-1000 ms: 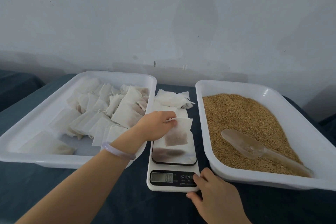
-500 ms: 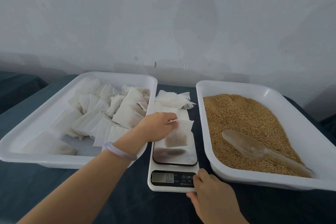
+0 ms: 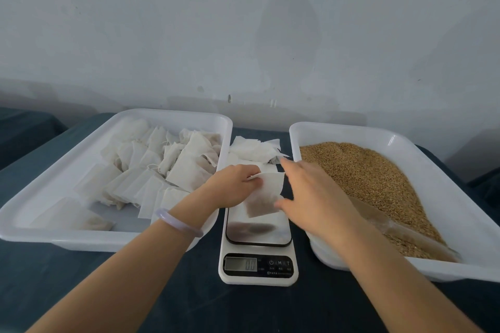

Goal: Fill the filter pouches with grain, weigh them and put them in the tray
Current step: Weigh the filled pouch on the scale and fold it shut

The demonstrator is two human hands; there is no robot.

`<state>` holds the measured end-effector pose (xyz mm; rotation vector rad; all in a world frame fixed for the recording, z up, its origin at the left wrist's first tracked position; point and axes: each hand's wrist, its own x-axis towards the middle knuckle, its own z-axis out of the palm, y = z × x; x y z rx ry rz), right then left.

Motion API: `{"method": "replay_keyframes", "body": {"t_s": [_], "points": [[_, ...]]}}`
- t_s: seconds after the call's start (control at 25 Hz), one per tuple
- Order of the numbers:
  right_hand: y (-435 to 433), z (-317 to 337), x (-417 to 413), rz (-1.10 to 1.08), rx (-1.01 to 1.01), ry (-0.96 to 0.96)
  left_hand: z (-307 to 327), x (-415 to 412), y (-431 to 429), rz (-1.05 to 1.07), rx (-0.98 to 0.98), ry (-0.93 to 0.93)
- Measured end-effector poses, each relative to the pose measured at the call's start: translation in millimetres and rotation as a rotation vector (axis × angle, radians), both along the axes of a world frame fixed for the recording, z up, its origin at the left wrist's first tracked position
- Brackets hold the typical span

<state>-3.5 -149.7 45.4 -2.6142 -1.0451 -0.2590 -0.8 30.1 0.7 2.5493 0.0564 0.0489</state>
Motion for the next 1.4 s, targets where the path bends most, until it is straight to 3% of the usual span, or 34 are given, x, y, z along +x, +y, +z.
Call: {"method": "replay_keyframes", "body": {"t_s": [0.12, 0.28, 0.4, 0.64, 0.84, 1.2, 1.4], "points": [[21, -9, 35, 0.016, -0.167, 0.136, -1, 0, 2, -0.020, 0.015, -0.025], [25, -27, 51, 0.103, -0.176, 0.323, -3, 1, 4, -0.056, 0.029, -0.038], [30, -46, 53, 0.058, -0.197, 0.264, -5, 1, 3, -0.072, 0.062, -0.008], [33, -62, 55, 0.085, -0.275, 0.083, -11, 9, -3, -0.083, 0.466, 0.106], [37, -64, 54, 0.114, -0.358, -0.056, -15, 17, -6, -0.059, 0.585, 0.140], [37, -61, 53, 0.083, -0.403, 0.005, -12, 13, -10, -0.155, 0.618, 0.132], [28, -56, 57, 0.072, -0.205, 0.191, -12, -2, 4, -0.131, 0.533, 0.039]]}}
